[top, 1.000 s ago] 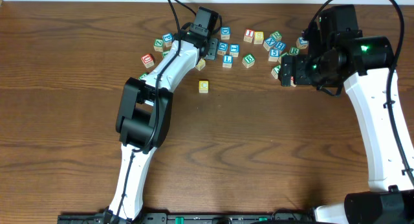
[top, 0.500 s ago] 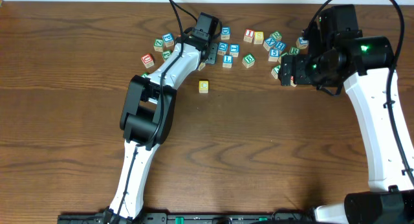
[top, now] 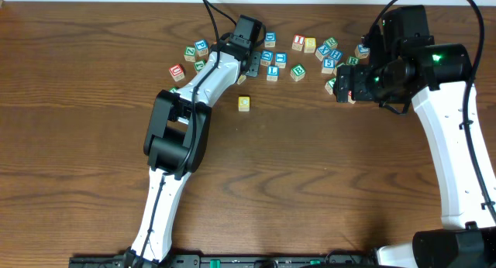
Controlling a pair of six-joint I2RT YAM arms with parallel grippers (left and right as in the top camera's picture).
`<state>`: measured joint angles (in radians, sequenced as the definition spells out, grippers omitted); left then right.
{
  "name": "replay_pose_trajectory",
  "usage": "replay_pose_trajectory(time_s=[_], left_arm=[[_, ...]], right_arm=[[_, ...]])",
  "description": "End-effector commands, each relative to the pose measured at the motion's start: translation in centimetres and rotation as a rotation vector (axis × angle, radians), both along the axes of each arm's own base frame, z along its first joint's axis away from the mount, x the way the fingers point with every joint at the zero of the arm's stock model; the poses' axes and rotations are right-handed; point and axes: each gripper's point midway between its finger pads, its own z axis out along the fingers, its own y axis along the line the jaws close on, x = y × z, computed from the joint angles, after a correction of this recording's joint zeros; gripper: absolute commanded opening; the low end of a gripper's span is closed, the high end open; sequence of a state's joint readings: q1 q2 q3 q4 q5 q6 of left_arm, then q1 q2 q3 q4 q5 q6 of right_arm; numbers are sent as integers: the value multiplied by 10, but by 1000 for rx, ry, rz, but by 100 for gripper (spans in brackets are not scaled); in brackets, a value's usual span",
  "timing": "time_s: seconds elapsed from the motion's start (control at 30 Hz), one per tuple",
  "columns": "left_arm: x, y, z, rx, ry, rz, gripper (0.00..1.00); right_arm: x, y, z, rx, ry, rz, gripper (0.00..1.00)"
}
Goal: Spell out CORL
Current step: 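Lower the left gripper and grasp the yellow O block, then place the yellow O block to the right of the C block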
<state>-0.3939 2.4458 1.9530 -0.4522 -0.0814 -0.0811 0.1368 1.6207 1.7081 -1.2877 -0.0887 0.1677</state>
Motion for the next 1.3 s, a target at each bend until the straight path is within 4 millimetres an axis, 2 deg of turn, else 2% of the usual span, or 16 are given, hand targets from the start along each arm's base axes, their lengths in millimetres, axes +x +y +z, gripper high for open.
replay_pose_trajectory(time_s=[0.0, 0.1, 0.27, 0.53, 0.67, 0.8, 0.97, 1.13, 1.27], left_arm=[[2, 0, 24, -11, -35, 5, 37], [0, -1, 25, -8, -28, 1, 33], [-2, -4, 31, -10, -33, -5, 32], [-1, -6, 72, -35, -93, -6, 32], [-10, -2, 96, -64, -89, 34, 31], [-36, 0, 102, -116, 5, 142, 31], [-90, -20, 81, -108, 214, 110, 31], [-139, -43, 65, -37, 337, 68, 31], [-155, -51, 52, -25, 372, 78, 31]], right_arm=[[0, -2, 0, -14, -4, 3, 99], [0, -2, 0, -14, -3, 3, 99], [0, -2, 0, -14, -3, 3, 99], [0, -2, 0, -14, -3, 3, 99], [0, -2, 0, -14, -3, 3, 99], [0, -2, 0, -14, -3, 3, 99], [0, -2, 0, -13, -5, 3, 99], [0, -2, 0, -14, -3, 3, 99], [-1, -2, -1, -14, 2, 5, 99]])
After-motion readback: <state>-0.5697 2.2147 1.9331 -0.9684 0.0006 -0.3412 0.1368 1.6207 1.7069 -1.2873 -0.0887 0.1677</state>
